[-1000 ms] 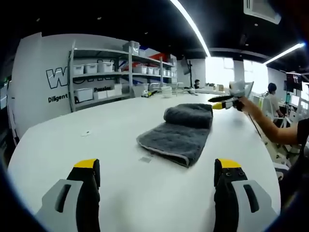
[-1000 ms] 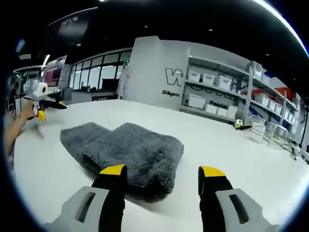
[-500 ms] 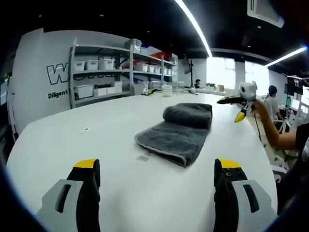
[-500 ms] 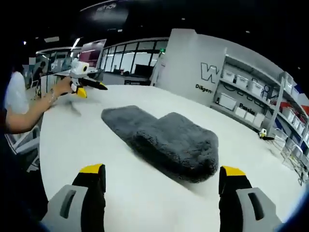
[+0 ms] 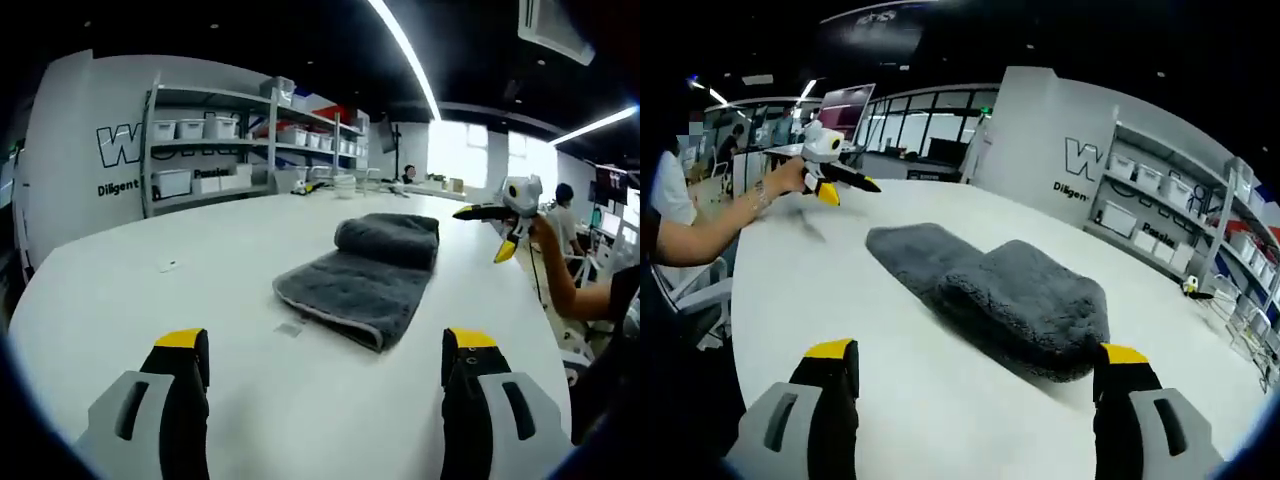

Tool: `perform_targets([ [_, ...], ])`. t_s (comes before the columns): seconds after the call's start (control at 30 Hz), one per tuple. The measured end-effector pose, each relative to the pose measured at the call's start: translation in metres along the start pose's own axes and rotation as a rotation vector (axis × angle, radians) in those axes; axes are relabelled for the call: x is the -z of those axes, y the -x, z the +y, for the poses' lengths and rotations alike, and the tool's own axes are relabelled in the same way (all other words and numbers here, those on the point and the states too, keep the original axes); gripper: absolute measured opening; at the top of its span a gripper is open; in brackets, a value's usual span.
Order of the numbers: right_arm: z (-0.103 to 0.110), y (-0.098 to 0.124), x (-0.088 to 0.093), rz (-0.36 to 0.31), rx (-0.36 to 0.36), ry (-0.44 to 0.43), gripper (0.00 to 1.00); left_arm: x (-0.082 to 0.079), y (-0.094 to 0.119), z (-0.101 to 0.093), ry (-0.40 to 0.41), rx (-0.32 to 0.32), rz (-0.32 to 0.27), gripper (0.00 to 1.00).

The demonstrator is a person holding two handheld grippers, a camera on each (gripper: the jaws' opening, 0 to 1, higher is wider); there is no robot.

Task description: Open the folded towel by lifting each exposed corner and separating the folded layers until the towel lies flat within the target outline without major curled edges

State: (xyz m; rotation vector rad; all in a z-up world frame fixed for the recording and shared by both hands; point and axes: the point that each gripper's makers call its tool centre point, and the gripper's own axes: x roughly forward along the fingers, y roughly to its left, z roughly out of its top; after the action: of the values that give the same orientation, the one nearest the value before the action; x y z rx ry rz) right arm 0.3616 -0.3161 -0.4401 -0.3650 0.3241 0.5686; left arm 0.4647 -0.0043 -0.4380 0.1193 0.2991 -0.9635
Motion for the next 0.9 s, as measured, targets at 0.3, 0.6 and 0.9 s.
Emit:
perform_targets([
  [0.3, 0.009, 0.007, -0.011, -0.021, -0.02, 0.031, 0.99, -0.011, -0.033, -0.019, -0.042, 0.039, 0.053, 0.75],
  [0.6, 0.013, 0.015, -0.006, -0.028, -0.028, 0.039, 0.99, -0.003, -0.083, -0.03, -0.068, 0.096, 0.167, 0.52],
  [0.9, 0.016, 0.014, -0.005, -0.033, -0.045, 0.039, 0.99, 0.013, -0.107, -0.025, -0.072, 0.057, 0.232, 0.45],
])
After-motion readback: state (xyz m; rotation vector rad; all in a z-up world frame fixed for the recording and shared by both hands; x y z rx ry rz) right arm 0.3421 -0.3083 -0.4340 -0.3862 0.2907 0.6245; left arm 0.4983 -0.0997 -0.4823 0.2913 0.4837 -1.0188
